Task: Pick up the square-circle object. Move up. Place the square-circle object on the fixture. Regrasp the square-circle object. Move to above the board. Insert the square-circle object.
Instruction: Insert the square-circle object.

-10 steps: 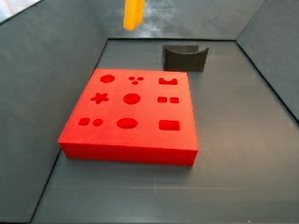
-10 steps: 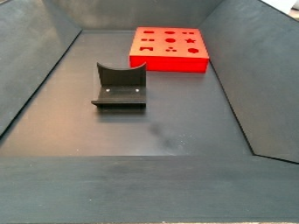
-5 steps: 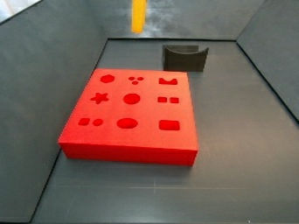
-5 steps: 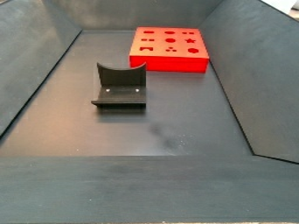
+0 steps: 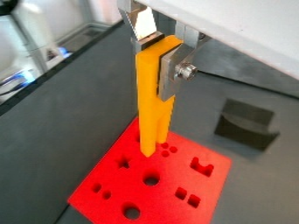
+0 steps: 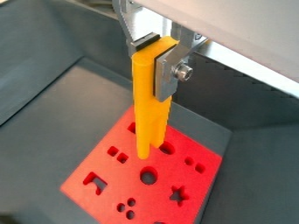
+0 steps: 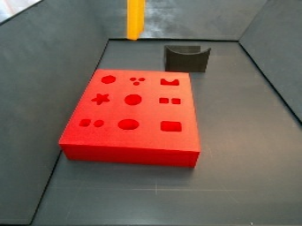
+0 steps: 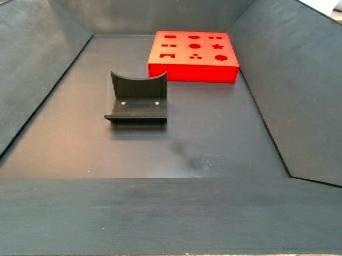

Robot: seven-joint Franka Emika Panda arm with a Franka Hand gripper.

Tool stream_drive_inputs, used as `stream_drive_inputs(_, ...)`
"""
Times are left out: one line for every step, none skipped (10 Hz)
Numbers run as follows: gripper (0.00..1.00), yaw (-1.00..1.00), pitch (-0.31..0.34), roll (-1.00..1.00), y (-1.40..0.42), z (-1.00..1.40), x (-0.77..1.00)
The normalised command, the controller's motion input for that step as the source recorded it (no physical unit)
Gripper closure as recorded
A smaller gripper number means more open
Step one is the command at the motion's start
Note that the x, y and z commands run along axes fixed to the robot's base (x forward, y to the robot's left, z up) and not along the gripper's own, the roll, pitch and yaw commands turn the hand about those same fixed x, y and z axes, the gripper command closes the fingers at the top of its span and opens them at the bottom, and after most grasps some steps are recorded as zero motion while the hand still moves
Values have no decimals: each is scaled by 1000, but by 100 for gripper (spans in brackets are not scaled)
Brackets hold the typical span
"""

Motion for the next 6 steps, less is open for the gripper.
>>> stream_drive_inputs(100,-997,-121,-76,-17,-420,0)
stream_drive_inputs(100,-991,-170,-77,-37,-434,0)
stream_drive_inputs(100,-991,-154,-70,-49,-411,0)
stream_drive_inputs(100,-983,-161,-73,-49,-417,0)
stream_drive_inputs(100,-971,-181,-77,-63,-431,-14)
stream_drive_inputs(100,-991,-90,-61,-66,-320,0)
